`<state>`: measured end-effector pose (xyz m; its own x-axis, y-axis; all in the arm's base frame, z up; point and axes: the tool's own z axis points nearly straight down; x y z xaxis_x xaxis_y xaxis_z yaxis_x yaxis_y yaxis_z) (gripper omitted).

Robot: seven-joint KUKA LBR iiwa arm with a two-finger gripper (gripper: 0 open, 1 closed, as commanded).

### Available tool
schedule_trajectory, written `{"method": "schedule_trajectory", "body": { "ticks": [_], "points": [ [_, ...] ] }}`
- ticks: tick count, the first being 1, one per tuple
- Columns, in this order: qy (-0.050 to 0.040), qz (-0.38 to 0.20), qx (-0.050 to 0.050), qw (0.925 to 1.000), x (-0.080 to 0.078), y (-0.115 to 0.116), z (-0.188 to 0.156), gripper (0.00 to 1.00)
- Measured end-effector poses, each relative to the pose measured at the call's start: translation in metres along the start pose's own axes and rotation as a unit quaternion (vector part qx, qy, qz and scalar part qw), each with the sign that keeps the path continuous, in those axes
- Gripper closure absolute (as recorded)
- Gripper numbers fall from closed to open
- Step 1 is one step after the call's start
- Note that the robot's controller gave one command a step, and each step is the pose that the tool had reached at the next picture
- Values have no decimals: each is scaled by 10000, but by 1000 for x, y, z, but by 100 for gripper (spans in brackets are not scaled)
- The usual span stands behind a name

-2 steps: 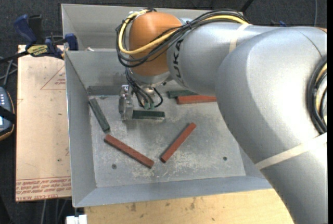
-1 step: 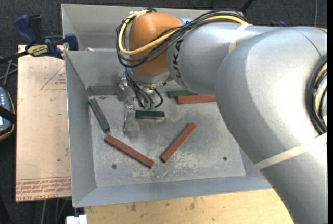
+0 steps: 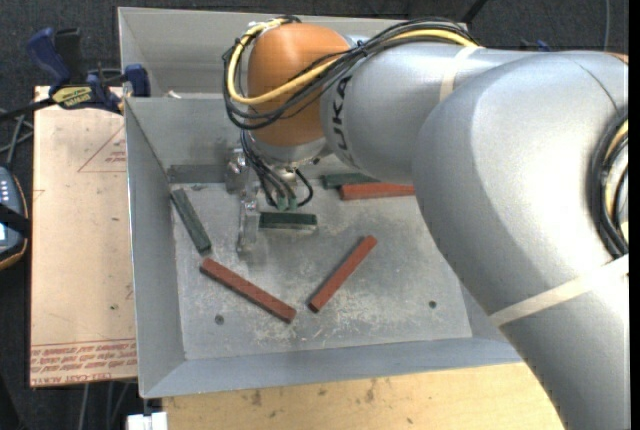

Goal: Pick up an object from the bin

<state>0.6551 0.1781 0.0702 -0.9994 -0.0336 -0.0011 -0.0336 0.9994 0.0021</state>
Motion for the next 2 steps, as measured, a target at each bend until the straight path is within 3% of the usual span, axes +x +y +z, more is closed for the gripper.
{"method": "schedule_trajectory", "body": {
  "ticks": [1,2],
  "points": [
    [5,205,1,9998,6,-26,-11,0],
    [-13,254,4,9997,14,-84,-1,100]
  ]
}}
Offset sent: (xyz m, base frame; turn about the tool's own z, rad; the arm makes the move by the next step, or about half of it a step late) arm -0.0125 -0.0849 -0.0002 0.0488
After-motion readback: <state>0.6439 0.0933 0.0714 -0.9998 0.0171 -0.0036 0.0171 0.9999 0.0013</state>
